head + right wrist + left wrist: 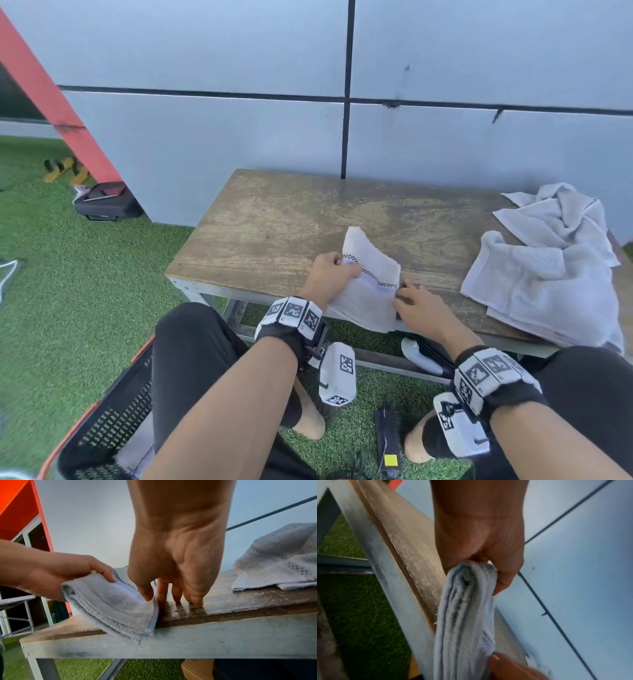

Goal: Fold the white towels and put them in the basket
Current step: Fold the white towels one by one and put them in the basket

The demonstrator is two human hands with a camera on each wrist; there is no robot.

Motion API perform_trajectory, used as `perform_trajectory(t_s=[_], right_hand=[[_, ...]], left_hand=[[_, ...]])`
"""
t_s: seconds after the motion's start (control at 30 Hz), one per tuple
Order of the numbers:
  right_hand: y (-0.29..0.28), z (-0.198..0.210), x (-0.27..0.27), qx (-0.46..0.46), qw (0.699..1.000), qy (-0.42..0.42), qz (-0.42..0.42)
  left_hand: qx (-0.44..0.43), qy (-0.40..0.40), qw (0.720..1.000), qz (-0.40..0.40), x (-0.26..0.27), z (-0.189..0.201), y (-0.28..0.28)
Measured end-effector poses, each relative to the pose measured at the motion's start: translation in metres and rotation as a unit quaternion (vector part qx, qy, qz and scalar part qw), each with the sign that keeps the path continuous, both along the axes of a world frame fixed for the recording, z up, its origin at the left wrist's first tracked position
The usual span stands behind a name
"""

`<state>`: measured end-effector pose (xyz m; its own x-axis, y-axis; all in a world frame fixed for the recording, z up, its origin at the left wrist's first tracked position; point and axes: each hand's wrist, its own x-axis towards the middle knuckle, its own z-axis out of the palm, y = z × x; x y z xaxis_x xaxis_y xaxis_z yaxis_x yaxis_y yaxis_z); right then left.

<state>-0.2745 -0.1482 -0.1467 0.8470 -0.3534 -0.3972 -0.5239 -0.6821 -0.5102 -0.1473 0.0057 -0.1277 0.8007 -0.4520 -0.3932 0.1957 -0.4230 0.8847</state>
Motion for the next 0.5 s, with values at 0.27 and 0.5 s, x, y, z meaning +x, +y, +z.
perform_trajectory(t_s=[0.27, 0.5], right_hand=[[0.066, 0.076, 0.043, 0.370, 0.906, -0.162, -0.127], [0.185, 0.146, 0.118, 0.336, 0.897, -0.285, 0.034]], left_hand=[[-0.181, -0.014, 0.982, 0.048, 0.018, 0.074, 0.076], [-0.179, -0.179, 0.928, 0.274, 0.033, 0.122, 0.224]])
